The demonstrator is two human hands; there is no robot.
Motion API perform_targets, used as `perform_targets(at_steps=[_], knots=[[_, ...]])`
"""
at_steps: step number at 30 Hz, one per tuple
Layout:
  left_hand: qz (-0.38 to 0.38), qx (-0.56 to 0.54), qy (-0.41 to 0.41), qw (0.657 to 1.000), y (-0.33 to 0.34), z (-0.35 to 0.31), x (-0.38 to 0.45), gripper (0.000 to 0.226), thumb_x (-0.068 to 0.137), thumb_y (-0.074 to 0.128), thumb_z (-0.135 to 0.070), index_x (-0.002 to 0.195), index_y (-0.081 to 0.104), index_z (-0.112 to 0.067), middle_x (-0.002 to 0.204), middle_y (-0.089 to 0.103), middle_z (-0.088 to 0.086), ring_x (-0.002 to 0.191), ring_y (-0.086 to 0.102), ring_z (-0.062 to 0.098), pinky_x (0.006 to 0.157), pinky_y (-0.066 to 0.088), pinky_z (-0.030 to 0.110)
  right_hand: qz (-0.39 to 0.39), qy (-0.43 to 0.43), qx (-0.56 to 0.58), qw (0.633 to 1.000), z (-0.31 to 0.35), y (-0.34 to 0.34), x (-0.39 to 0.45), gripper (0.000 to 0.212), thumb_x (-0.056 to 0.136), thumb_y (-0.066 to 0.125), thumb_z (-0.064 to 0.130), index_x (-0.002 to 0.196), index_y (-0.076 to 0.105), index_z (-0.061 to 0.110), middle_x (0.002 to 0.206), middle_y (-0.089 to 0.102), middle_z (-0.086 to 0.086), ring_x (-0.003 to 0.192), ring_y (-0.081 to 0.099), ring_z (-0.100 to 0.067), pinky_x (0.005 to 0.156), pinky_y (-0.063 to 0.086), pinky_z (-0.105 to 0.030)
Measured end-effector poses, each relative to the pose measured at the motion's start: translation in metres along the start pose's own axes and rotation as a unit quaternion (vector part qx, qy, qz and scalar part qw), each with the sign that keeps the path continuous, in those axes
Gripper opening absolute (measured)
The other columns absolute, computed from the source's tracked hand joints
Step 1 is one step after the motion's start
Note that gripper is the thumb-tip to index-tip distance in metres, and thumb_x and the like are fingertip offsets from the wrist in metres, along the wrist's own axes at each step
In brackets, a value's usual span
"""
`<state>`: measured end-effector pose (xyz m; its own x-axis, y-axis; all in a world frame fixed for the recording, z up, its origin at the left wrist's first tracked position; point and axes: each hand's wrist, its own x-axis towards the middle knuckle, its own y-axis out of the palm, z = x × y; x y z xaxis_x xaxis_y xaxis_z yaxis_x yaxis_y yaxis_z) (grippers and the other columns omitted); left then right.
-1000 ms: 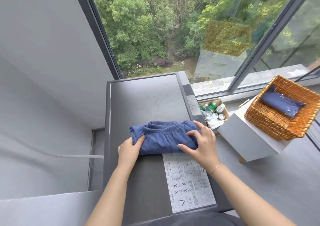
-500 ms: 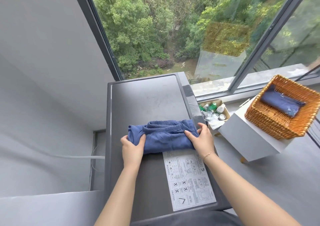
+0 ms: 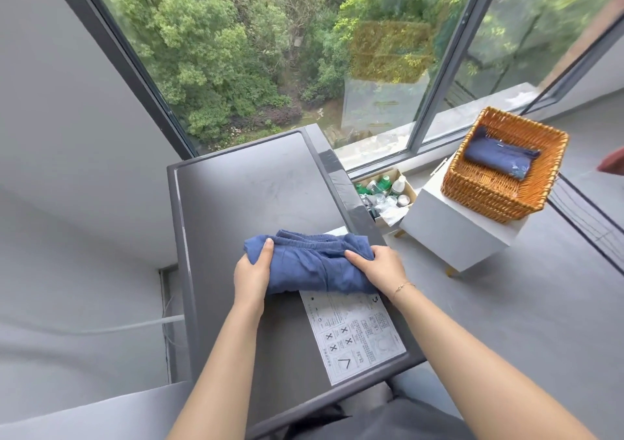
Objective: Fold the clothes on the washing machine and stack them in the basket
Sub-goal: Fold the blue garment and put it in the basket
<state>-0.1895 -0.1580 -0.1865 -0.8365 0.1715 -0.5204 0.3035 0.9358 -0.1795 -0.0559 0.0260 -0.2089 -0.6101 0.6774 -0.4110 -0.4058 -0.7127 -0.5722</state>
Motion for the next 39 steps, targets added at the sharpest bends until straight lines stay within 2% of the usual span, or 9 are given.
perform_targets(at_steps=[3,5,9,12,17,21,27,31,39], knots=[[-0.015,0.007,0.047,0.999,0.015,-0.015,-0.01,0.017,0.089,0.064,-0.042,0.087,0.063,-0.025,0.092,0.07,-0.004,0.088,0.067,0.014,0.073,0.053,0.028,0.027,0.034,0.265,0.963,0.002,-0.021,-0.001,0.013,0.087,0.069,0.033,0.087,0.068,0.02,0.094,0.072,-0.004,0.087,0.068,-0.015,0.07,0.053,-0.021],[-0.019,0.021,0.081,0.996,0.037,-0.028,-0.017,0.019,0.088,0.066,-0.041,0.09,0.064,-0.022,0.092,0.071,-0.001,0.088,0.068,0.015,0.078,0.055,0.032,0.04,0.028,0.372,0.927,-0.002,-0.048,0.005,0.016,0.089,0.067,0.027,0.101,0.069,0.017,0.102,0.073,-0.005,0.091,0.069,-0.015,0.074,0.054,-0.02],[-0.021,0.029,0.131,0.991,0.101,-0.056,-0.027,0.031,0.085,0.069,-0.041,0.099,0.064,-0.014,0.093,0.071,0.0,0.086,0.068,0.015,0.077,0.055,0.032,0.016,-0.011,0.464,0.885,-0.02,-0.108,0.03,0.027,0.088,0.068,0.02,0.114,0.064,0.011,0.108,0.072,-0.009,0.098,0.069,-0.022,0.084,0.055,-0.033],[0.007,0.036,0.129,0.991,0.166,-0.073,-0.036,0.024,0.086,0.07,-0.037,0.087,0.066,-0.013,0.084,0.071,0.001,0.078,0.065,0.015,0.068,0.049,0.027,-0.006,-0.033,0.493,0.869,-0.042,-0.167,0.054,0.029,0.087,0.068,0.013,0.114,0.058,0.007,0.109,0.07,-0.013,0.098,0.066,-0.027,0.089,0.051,-0.041],[0.042,0.041,0.146,0.988,0.281,-0.093,-0.043,0.022,0.088,0.067,-0.037,0.082,0.066,-0.016,0.081,0.07,-0.002,0.079,0.066,0.013,0.069,0.053,0.023,-0.04,-0.063,0.456,0.887,-0.088,-0.263,0.096,0.024,0.088,0.066,0.012,0.112,0.065,0.008,0.107,0.072,-0.009,0.099,0.067,-0.023,0.087,0.054,-0.034],[0.077,0.099,0.166,0.978,0.37,-0.095,-0.045,0.034,0.088,0.061,-0.05,0.087,0.067,-0.017,0.087,0.072,0.0,0.087,0.068,0.018,0.083,0.054,0.038,-0.111,-0.06,0.43,0.894,-0.124,-0.328,0.127,0.013,0.092,0.062,0.015,0.104,0.068,0.016,0.097,0.073,0.002,0.091,0.068,-0.014,0.077,0.054,-0.022],[0.11,0.144,0.168,0.969,0.484,-0.115,-0.034,0.036,0.089,0.061,-0.048,0.084,0.068,-0.013,0.083,0.072,0.005,0.084,0.067,0.022,0.079,0.052,0.04,-0.206,-0.038,0.396,0.894,-0.17,-0.4,0.175,0.009,0.094,0.06,0.018,0.099,0.068,0.016,0.098,0.071,-0.002,0.094,0.066,-0.016,0.091,0.052,-0.037],[0.112,0.18,0.176,0.961,0.56,-0.131,-0.01,0.034,0.09,0.061,-0.046,0.075,0.064,-0.016,0.075,0.068,0.005,0.078,0.064,0.023,0.075,0.049,0.039,-0.275,-0.026,0.337,0.9,-0.195,-0.436,0.223,0.023,0.095,0.058,0.031,0.107,0.064,0.013,0.106,0.07,-0.005,0.105,0.064,-0.02,0.096,0.05,-0.039],[0.162,0.275,0.189,0.929,0.713,-0.161,0.089,0.041,0.089,0.054,-0.055,0.082,0.065,-0.017,0.083,0.07,0.01,0.085,0.064,0.03,0.074,0.048,0.038,-0.345,0.043,0.135,0.928,-0.234,-0.495,0.351,0.014,0.097,0.047,0.043,0.086,0.049,0.036,0.076,0.051,0.015,0.075,0.049,-0.017,0.07,0.04,-0.032]])
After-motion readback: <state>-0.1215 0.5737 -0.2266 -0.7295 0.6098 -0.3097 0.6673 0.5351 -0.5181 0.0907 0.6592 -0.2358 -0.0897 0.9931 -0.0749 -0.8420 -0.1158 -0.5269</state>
